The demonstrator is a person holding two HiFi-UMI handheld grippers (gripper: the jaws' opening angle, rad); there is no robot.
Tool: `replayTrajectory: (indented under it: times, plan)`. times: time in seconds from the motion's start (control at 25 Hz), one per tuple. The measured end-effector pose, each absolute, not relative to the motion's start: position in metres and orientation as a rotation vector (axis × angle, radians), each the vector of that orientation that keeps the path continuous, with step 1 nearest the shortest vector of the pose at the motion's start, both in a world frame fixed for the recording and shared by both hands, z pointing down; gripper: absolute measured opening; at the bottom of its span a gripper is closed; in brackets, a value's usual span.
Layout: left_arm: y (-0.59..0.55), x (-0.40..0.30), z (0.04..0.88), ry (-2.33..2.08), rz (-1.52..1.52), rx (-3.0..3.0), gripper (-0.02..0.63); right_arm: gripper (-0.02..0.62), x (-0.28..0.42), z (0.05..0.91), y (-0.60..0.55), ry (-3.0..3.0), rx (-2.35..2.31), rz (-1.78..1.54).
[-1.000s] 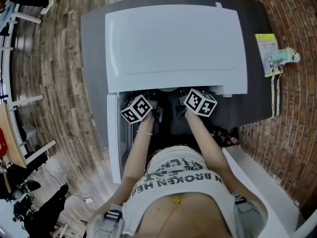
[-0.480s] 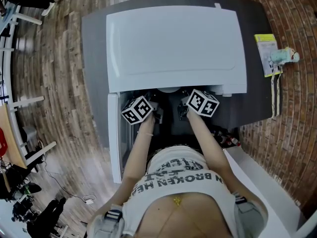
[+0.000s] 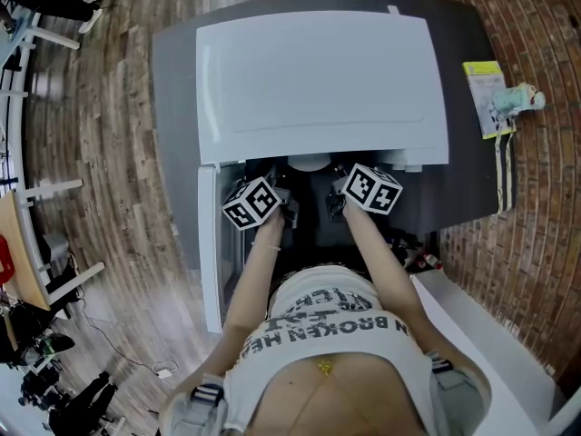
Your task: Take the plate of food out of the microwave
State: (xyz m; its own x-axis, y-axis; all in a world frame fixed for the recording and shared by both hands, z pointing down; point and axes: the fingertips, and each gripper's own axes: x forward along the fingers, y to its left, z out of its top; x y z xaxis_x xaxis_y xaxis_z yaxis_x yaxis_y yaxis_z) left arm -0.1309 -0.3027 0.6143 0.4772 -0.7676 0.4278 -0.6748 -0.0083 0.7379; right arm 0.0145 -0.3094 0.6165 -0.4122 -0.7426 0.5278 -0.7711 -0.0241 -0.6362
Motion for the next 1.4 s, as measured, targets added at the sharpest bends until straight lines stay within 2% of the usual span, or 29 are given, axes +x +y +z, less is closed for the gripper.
replayTrajectory:
  times: [1.4]
  plan:
    - [-0.223,-0.131,0.592,-1.209,-0.086,1.804,0.054,0.066,0.015,0.589,-0.225,-2.189,1.786,1.347]
